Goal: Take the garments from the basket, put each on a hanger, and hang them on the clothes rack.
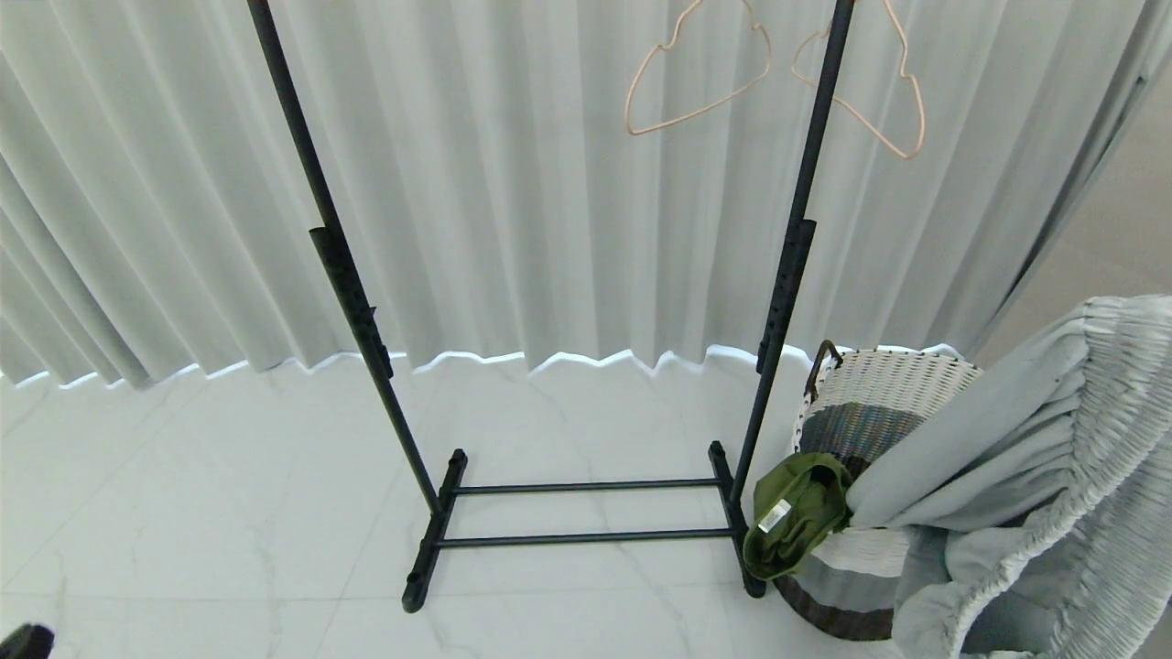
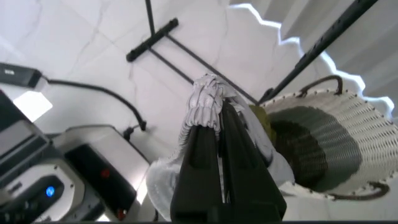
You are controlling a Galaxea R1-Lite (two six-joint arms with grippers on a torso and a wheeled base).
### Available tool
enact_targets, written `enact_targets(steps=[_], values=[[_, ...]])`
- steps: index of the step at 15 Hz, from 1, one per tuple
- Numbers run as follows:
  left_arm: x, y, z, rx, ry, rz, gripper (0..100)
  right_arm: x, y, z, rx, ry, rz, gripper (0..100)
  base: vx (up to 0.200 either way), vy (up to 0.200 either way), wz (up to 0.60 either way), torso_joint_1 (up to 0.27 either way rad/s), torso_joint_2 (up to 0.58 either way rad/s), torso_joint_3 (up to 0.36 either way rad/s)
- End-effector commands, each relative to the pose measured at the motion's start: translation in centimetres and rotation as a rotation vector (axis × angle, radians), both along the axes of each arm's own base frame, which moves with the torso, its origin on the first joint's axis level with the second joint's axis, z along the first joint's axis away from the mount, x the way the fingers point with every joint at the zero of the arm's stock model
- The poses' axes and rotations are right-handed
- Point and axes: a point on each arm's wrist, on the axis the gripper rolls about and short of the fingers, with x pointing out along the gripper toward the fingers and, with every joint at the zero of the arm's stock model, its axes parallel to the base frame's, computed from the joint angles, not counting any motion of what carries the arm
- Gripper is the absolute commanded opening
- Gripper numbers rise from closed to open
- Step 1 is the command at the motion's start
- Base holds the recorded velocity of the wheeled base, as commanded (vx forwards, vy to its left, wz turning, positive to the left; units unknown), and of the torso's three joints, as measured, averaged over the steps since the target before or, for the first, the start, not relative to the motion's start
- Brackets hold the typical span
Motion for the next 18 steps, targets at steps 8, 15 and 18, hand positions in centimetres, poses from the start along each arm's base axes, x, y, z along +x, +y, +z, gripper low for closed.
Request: enact_targets(steps=[8,15,18], values=[[17.3,-14.8,2.0,-0.053,0.329,-0.436,100,1.7,1.0,-1.2,0.075,-0.013,-0.027,0,0.000,0.000,0.00,0.000,0.00,0.000],[14.3,-30.3,-2.9,-0.135,0.621,-0.597,100,1.9,1.1,-1.5,0.087,0.004,-0.033,0,0.000,0.000,0.00,0.000,0.00,0.000],[13.1,-34.1,-5.1,-0.104,0.669,-0.643,100,2.0,1.2,-1.7,0.088,0.005,-0.034,0,0.000,0.000,0.00,0.000,0.00,0.000]])
